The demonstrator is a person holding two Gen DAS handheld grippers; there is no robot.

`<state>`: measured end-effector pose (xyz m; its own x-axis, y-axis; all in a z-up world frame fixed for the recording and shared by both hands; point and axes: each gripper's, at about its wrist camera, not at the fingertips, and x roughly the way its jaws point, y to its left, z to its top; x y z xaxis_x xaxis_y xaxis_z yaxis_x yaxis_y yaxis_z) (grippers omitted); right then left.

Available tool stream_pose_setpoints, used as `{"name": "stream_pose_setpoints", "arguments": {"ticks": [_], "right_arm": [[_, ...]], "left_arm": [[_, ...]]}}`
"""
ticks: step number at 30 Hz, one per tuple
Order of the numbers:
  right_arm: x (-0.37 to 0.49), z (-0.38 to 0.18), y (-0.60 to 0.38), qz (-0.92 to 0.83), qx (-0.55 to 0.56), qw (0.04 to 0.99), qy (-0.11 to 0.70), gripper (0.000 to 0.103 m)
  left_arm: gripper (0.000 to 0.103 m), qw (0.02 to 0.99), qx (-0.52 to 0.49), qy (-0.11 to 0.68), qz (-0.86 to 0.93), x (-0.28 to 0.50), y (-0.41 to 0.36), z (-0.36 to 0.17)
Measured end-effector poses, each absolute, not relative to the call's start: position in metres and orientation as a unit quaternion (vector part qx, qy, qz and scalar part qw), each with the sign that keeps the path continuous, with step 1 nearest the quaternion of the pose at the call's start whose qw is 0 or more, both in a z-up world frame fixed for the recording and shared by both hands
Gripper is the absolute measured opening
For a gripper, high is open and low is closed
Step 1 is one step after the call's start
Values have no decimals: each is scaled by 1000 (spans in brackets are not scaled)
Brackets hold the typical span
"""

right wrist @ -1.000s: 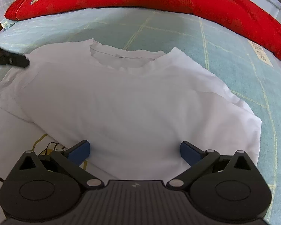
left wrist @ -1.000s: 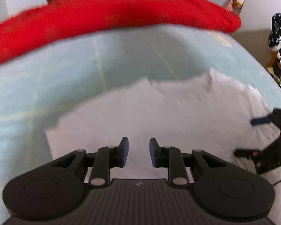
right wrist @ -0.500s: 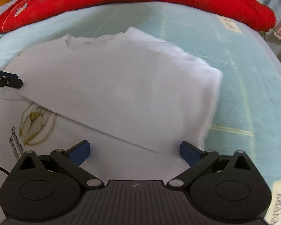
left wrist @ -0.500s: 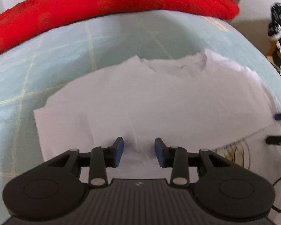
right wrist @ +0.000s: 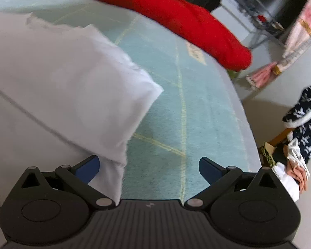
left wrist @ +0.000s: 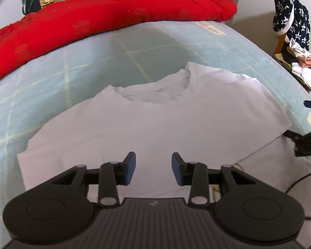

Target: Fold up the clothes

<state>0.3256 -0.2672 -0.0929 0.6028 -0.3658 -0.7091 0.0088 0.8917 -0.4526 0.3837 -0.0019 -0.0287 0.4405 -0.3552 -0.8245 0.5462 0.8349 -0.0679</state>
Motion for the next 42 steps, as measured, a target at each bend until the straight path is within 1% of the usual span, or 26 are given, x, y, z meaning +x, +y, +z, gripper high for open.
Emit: {"name": "stream_pose_setpoints", "arguments": {"ticks": [5, 10, 14, 16, 20, 21, 24, 28, 32, 35, 38, 41, 42], "right_arm": [[336, -93, -281, -148, -181, 876, 422, 103], [328, -89, -310, -161, -78, 874, 452, 103], [322, -72, -308, -149, -78, 877, 450, 103], [321, -60, -302, -133, -76, 889, 432, 103], [331, -46, -283, -33, -38, 920, 388, 103], [337, -48, -278, -9, -31, 923, 383, 103], [350, -65, -270, 40, -2, 916, 398, 103], [353, -93, -290, 1, 12, 889, 457, 103], [352, -70, -303, -15, 2, 904, 428, 103], [369, -56, -294, 18, 2, 918, 397, 103], [392, -69, -279, 50, 6, 913, 405, 103], [403, -92, -279, 36, -21, 903, 428, 103], [403, -96, -286, 27, -11, 901, 432, 103]], "left_arm": [[38, 838, 116, 456, -276, 384, -16, -27], [38, 837, 124, 455, -276, 387, -20, -24], [38, 844, 116, 446, -273, 390, -17, -21], [38, 845, 113, 445, -274, 391, -17, -23], [38, 842, 117, 448, -276, 389, -19, -31], [38, 841, 117, 451, -275, 388, -19, -34], [38, 837, 118, 461, -268, 388, -14, -43], [38, 841, 130, 466, -241, 390, 2, -46], [38, 847, 127, 462, -230, 395, 10, -42], [38, 846, 124, 463, -231, 400, 8, -46], [39, 846, 120, 464, -233, 405, 6, -51], [44, 846, 117, 465, -234, 410, 4, -55], [44, 847, 114, 465, -229, 411, 7, -54]]}}
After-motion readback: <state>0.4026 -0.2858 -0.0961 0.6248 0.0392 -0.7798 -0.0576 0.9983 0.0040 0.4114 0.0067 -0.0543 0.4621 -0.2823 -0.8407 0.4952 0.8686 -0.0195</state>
